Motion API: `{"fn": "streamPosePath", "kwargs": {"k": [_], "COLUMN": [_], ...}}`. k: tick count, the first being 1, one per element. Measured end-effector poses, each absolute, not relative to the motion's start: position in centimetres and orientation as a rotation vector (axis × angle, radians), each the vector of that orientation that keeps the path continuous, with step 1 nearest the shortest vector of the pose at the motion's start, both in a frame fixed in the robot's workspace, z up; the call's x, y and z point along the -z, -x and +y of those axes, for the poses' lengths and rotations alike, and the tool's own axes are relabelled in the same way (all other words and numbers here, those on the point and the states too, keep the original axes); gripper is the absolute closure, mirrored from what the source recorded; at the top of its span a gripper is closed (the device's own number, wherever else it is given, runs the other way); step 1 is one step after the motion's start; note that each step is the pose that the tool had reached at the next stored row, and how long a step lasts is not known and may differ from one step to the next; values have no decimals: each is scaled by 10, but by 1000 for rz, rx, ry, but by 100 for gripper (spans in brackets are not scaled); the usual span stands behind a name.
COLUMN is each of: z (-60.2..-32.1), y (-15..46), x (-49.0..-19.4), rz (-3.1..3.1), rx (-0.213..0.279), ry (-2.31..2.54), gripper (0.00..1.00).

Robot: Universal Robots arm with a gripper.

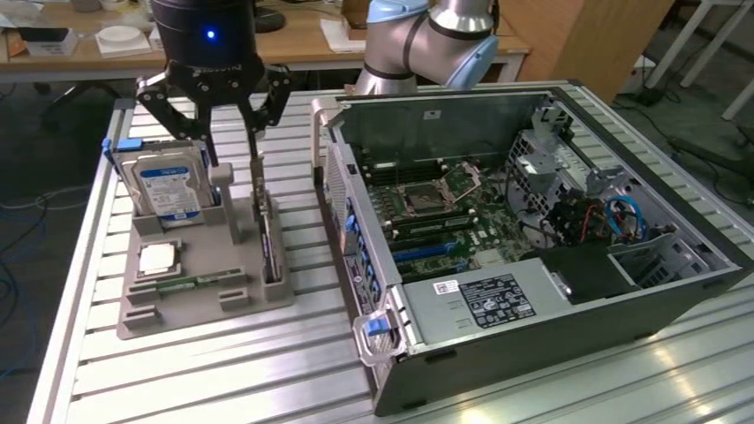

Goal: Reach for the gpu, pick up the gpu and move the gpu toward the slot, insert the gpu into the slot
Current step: 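Pick up the gpu and move the gpu toward the slot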

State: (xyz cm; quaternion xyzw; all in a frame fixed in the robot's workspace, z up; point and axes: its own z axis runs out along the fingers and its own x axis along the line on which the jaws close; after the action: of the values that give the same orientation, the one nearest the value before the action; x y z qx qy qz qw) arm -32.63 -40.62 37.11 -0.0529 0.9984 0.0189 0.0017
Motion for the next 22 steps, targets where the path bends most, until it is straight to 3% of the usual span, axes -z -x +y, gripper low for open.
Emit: {"fn": "streamPosePath", "kwargs": {"k": [22], "z": [-407], "y": [325], "x": [-335], "rz": [3136], "rx": [-56], "ry": [39], "gripper": [53]}}
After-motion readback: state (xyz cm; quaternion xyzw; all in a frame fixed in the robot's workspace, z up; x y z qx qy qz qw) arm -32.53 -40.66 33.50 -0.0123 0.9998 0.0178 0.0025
